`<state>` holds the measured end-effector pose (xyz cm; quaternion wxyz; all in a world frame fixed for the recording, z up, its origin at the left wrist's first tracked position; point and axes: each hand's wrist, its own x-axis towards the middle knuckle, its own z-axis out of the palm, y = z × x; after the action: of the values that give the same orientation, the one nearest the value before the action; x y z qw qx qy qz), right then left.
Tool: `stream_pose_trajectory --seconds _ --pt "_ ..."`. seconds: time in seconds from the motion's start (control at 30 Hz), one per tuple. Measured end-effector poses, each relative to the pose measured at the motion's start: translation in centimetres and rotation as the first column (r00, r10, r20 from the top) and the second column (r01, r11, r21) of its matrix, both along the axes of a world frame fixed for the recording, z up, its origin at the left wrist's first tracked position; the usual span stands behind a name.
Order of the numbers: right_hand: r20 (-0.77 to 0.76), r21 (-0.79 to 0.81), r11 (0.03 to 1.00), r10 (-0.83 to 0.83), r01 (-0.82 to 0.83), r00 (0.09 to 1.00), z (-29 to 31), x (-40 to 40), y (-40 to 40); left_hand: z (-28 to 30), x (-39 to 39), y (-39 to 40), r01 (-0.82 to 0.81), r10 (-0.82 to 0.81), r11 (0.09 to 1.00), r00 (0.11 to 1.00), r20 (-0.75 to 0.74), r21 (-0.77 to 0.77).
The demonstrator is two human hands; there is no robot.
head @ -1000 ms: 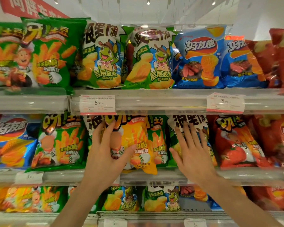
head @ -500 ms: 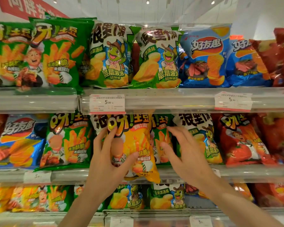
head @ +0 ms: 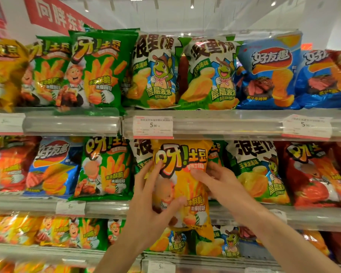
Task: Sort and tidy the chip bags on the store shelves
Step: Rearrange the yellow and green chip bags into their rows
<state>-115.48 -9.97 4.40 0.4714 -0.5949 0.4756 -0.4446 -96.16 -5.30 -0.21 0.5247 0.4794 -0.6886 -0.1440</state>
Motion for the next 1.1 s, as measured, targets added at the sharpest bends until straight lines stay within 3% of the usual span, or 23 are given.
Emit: stream_pose_trajectory --seconds 0.13,0.27,0.4,0.73,1.1 --pt "0.034 0.049 0.999 -0.022 0.021 0.999 -0.4 -0.8 0.1 0.4 0.4 -0.2 0.055 -0.013 0.984 0.970 -0.244 0.167" --pt "0.022 0.056 0.998 0.003 -0.005 1.000 -0.8 -1.3 0.7 0.9 0.3 -0.2 0.157 -0.033 0.925 0.940 -0.338 0.347" --pt "0.004 0.072 0.997 0.032 -0.033 0.999 -1.4 -1.0 1.1 1.8 -0.1 1.0 0.232 -0.014 0.873 0.892 -0.453 0.429" --pt "-0.069 0.141 0.986 0.099 -0.089 0.993 -1.5 2.7 2.4 1.0 4.9 1.8 0.274 -0.018 0.827 0.886 -0.463 0.492" --pt "-0.048 0.152 0.974 0.177 -0.168 0.983 -0.7 17.1 3.4 1.0 19.9 2.8 0.199 0.000 0.863 0.919 -0.393 0.464"
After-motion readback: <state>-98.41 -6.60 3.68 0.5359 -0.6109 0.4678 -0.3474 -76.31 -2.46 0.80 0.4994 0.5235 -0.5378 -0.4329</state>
